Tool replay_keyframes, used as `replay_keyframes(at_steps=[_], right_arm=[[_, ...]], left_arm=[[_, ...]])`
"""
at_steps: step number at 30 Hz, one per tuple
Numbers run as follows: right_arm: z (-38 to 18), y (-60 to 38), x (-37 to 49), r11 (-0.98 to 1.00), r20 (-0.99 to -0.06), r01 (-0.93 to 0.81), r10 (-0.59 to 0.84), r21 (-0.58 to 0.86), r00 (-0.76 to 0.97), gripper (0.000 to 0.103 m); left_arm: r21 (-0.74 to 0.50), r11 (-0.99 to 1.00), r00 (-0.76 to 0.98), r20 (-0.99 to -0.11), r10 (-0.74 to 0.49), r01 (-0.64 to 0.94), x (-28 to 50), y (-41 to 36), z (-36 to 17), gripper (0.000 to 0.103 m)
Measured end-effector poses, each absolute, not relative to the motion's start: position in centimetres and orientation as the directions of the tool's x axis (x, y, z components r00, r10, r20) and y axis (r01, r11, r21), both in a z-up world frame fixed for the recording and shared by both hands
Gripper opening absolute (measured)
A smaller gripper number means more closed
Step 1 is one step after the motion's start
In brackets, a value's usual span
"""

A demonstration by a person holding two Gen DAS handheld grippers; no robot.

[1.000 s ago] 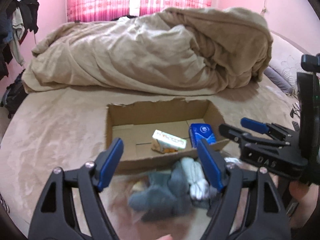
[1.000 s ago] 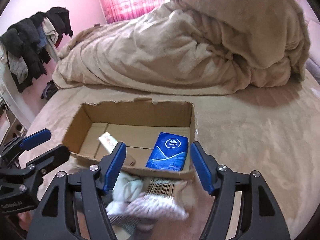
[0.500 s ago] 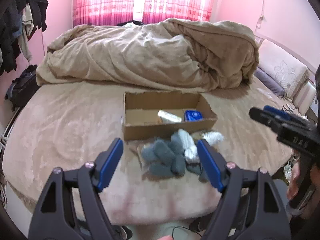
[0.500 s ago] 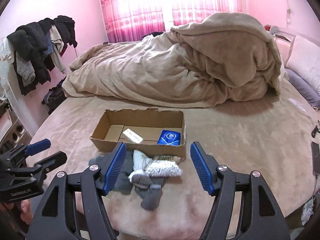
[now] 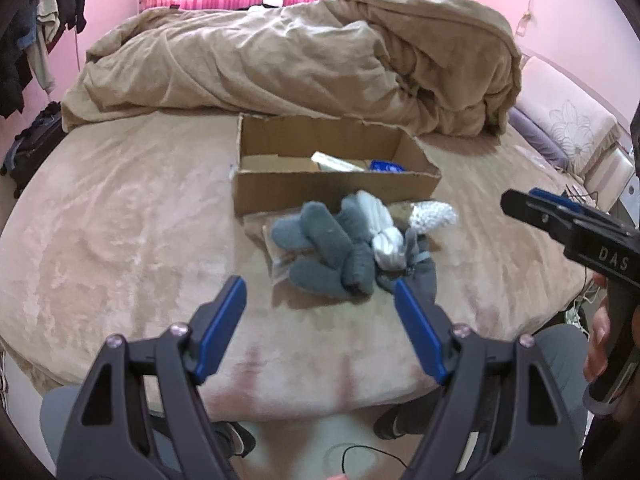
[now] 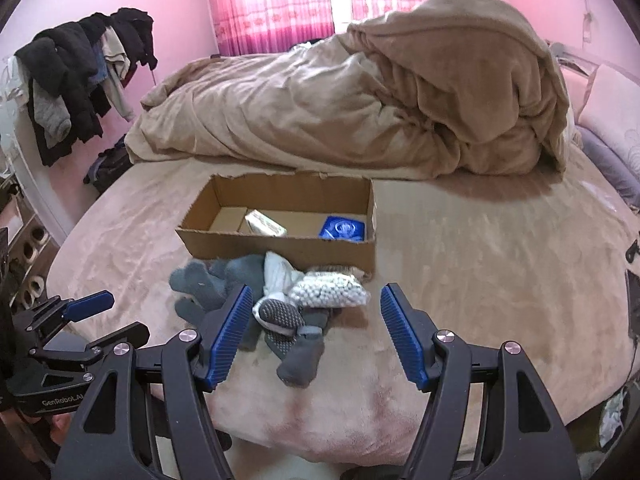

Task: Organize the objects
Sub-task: 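Move both tools back toward the pile of gloves and socks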

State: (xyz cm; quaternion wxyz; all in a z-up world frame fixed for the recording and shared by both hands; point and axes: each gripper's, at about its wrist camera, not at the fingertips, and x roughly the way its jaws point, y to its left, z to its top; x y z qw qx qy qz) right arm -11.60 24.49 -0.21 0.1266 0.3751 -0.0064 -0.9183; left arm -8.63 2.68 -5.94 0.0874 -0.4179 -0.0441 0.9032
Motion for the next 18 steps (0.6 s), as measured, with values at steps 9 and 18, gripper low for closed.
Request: replay_keyframes(at_steps=[9, 18], right_arm=[[-3.3, 24.5, -12.6, -0.966, -0.725, 0.227, -0.242, 0.121, -0.645, 0.07], [-7.2, 24.3, -13.9, -0.96, -0.77, 0.239, -0.26, 0.144, -0.583, 0.07]], left_arm=[[-0.157, -0.978, -0.607, -0.767, 0.208, -0.136, -9.7, 3.6, -8.6, 0.078], [-0.231, -0.961, -0.564, -0.779, 0.275, -0.15, -11.2, 4.4, -11.7, 0.077]])
